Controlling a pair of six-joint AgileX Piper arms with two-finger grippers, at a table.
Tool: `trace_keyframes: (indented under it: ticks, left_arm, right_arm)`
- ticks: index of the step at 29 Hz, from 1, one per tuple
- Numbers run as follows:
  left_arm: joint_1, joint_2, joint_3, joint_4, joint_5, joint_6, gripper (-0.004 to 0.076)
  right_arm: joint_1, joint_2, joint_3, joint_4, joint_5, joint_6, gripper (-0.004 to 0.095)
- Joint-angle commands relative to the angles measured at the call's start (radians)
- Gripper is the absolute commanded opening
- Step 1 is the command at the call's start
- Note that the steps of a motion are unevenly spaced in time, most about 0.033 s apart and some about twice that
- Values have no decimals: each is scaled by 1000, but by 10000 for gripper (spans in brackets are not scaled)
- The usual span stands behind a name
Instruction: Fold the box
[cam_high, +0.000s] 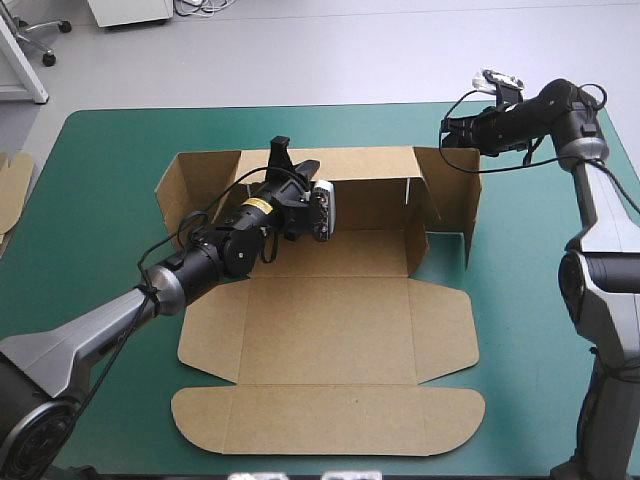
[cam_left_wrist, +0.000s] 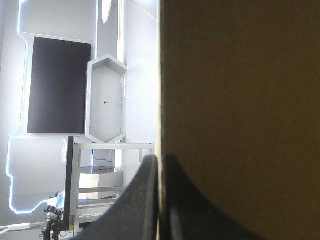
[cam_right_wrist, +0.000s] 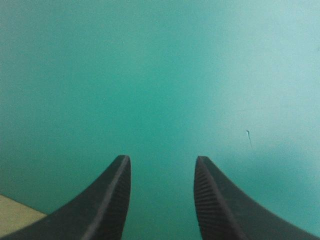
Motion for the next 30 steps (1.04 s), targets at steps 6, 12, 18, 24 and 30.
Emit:
trace_keyframes:
  ticks: [6, 12, 18, 24, 30]
  left_arm:
    - [-6, -48, -29, -21, -81, -11, -15]
    - [-6, -48, -29, -21, -81, -9, -15]
    - [-6, -48, -29, -26, -81, 7, -14]
    - [-8, -48, -29, -50, -75, 37, -14]
    - [-47, -58, -26, -70, -79, 39, -15]
  right_arm:
    - [-2, -73, -36, 30, 135, -30, 376]
    - [-2, -110, -28, 53, 147, -50, 375]
    - [-2, -184, 119, 84, 146, -99, 333]
    - [-2, -286, 288, 108, 46, -157, 322]
    - [-2, -332, 391, 118, 1, -191, 322]
